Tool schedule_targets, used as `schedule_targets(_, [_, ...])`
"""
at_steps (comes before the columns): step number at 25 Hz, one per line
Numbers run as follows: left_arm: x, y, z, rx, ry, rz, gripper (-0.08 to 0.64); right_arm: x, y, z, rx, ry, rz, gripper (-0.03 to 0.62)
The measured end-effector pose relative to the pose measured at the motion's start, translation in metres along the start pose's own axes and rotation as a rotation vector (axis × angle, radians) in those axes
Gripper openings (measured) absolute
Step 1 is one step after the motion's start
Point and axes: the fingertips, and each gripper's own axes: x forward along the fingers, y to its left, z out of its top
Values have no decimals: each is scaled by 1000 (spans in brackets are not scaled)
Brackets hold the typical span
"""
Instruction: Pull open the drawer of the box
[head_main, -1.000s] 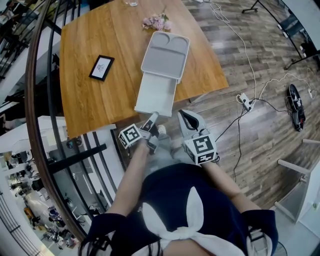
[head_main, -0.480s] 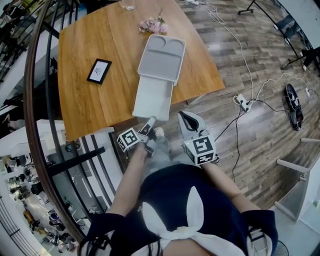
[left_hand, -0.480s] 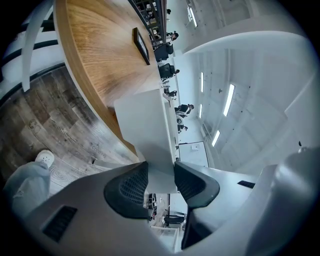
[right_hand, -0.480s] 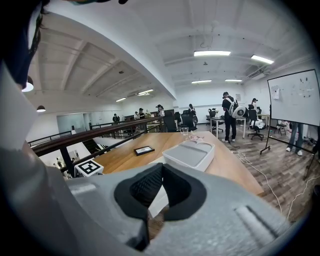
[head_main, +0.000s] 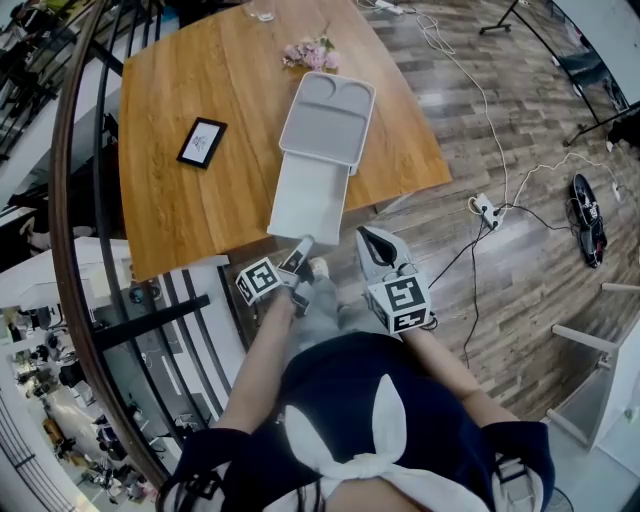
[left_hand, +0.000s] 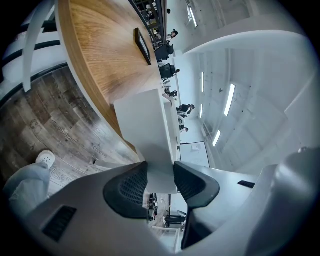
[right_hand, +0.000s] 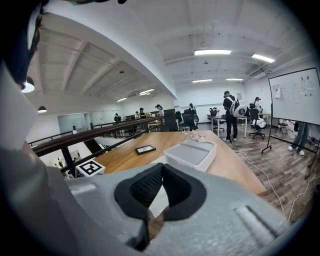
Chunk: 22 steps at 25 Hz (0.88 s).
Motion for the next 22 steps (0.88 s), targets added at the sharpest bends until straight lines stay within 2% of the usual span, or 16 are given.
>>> schedule_targets(5, [2,2,1,7,-7,-10,176,1,0,-4,0,-2,0,-2])
schedule_targets(11, [1,1,3,35,-19,20,176,-5,3,-6,-1,1,3,-3])
schedule_targets(15, [-1,-3,4,69,-33,48,211,-8,8,-5,-3,-2,10,-2])
schedule_targets(19, [-9,-5,5,146,-38,92,241,-11,16,-5,-9,-17,23,-2])
schedule_targets(22, [-19,-9,8,251,-43,162,248,-14,19,-2,-7,-23,27,-3])
